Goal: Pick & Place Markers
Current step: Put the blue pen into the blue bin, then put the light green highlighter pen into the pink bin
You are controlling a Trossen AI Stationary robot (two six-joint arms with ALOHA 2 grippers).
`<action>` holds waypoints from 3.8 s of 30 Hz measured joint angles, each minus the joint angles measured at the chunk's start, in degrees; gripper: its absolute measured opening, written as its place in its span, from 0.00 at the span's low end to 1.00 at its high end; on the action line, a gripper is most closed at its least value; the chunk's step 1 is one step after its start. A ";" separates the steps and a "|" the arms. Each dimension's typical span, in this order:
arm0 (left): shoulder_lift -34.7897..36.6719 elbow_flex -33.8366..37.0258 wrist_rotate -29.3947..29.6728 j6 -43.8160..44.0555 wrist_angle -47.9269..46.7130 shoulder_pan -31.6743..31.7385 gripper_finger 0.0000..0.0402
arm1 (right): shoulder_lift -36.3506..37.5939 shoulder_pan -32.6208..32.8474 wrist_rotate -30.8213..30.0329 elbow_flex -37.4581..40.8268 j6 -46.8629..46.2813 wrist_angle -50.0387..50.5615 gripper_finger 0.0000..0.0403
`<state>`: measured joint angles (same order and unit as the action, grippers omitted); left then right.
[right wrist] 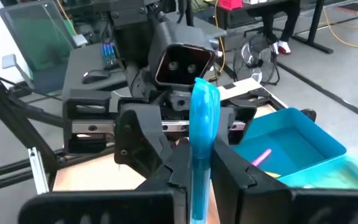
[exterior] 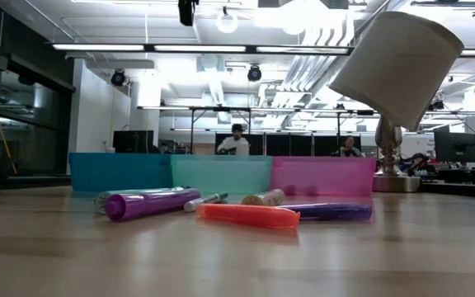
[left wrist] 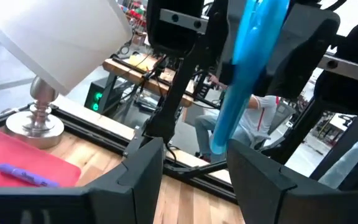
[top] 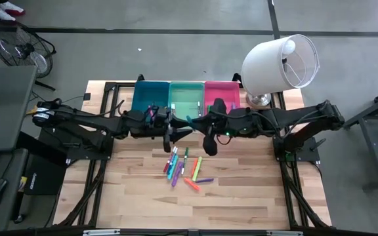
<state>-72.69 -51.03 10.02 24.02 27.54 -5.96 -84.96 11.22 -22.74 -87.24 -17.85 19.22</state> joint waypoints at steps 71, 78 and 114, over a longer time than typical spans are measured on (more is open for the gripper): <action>5.42 -0.04 -4.49 14.87 -52.14 32.37 0.07 | 15.53 -2.07 -13.74 -0.02 -25.65 44.26 0.48; 2.66 -0.04 -12.55 10.86 -56.20 43.59 0.07 | 15.52 -2.08 -17.53 -0.02 -30.03 45.45 0.48; -9.60 0.00 -28.71 9.45 -58.92 50.21 0.31 | 6.99 0.25 -16.50 -0.02 -36.12 45.91 0.48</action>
<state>-82.28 -51.03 -18.69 33.47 -31.38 44.25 -77.97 11.48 -39.24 -87.26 -53.98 65.14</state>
